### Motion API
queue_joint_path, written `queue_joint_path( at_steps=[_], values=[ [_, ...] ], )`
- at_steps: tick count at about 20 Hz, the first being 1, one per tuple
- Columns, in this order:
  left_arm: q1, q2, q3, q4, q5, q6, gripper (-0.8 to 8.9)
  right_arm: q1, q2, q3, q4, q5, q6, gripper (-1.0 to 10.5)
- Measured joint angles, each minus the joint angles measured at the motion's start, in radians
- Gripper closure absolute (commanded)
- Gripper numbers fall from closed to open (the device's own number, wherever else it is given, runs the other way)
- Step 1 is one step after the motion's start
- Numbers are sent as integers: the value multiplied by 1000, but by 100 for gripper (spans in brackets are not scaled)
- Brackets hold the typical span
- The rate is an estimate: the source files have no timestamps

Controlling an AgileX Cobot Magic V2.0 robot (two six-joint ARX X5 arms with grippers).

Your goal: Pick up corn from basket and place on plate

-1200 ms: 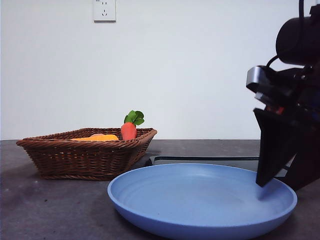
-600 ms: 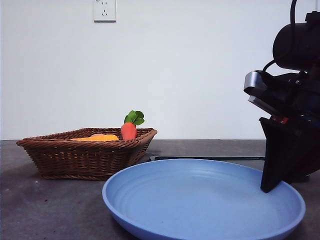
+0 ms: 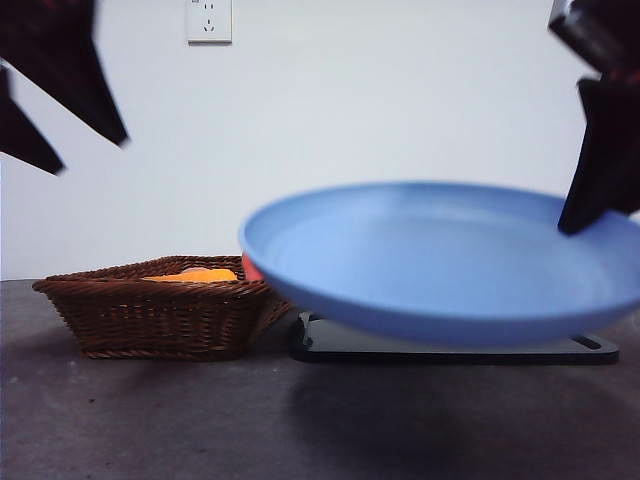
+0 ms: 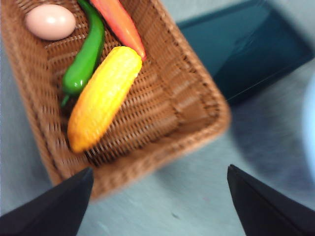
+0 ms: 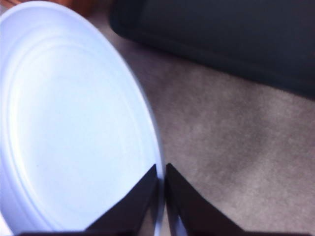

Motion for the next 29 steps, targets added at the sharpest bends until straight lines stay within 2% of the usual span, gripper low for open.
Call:
queue_joint_path(
  at_steps=[6,10,18,22,25,29],
  values=[
    [-74,387,230,-16,-150,113,371,0,-129,2,-48,1,26,945],
    [-89,544,320,-13,-206,175,371,0,-169,2,-82,5,29,945],
    [-88,654,335,73,-242,225,376,0,-175,2,-87,5,29,945],
    [-88,681,335,85,-242,226,453,0,-175,2,-86,5,29,945],
    [-88,681,335,93,-247,228,580,0,-175,2,-76,5,29,945],
    [-87,681,335,86,-248,228,586,0,-175,2,-76,5,29,945]
  ],
)
